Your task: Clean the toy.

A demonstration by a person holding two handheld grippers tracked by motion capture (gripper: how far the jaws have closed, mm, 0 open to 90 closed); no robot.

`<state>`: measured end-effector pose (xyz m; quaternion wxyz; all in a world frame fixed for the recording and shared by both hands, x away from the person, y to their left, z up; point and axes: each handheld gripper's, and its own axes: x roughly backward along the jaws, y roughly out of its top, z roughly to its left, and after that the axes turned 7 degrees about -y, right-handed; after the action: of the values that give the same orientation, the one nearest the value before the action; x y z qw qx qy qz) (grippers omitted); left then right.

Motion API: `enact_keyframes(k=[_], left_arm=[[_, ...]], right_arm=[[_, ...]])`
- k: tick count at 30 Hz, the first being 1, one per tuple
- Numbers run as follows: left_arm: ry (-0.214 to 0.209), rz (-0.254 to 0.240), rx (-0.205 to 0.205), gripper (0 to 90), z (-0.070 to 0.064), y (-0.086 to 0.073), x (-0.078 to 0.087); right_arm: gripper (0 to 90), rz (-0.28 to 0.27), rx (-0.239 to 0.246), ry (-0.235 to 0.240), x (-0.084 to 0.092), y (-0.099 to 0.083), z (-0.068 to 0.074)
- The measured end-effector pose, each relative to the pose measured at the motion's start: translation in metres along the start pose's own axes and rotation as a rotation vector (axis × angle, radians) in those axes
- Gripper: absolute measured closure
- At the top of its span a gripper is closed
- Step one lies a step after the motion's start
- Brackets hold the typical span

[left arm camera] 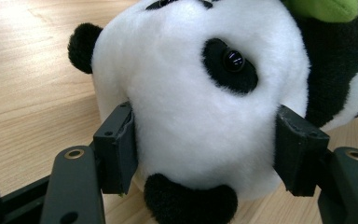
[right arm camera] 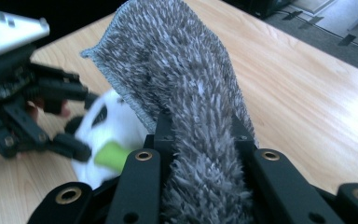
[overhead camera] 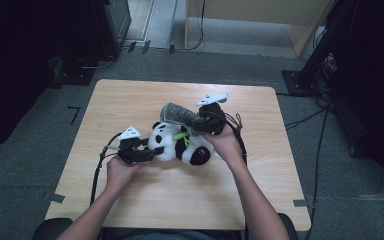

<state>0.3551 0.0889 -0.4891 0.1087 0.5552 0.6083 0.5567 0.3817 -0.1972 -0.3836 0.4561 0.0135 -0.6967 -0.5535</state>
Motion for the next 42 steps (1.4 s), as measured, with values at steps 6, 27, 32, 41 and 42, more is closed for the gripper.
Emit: enact_keyframes(k=[6, 27, 32, 41, 42], left_arm=[[0.006, 0.014, -0.001, 33.3, -0.001, 0.002, -0.001], [-0.006, 0.018, 0.005, 33.3, 0.001, 0.003, 0.000], [-0.016, 0.020, 0.013, 33.3, 0.003, 0.004, -0.001], [-0.025, 0.028, 0.009, 33.3, 0.006, 0.008, -0.002], [-0.025, 0.028, 0.009, 33.4, 0.006, 0.008, -0.002]], right_arm=[[72.6, 0.058, -0.019, 0.002, -0.004, -0.028, -0.006], [70.8, 0.084, -0.092, 0.016, 0.022, -0.075, -0.034], [71.0, 0.098, -0.114, 0.009, 0.021, -0.086, -0.040], [70.9, 0.133, -0.165, -0.017, 0.017, -0.105, -0.053], [70.9, 0.133, -0.165, -0.017, 0.017, -0.105, -0.053]])
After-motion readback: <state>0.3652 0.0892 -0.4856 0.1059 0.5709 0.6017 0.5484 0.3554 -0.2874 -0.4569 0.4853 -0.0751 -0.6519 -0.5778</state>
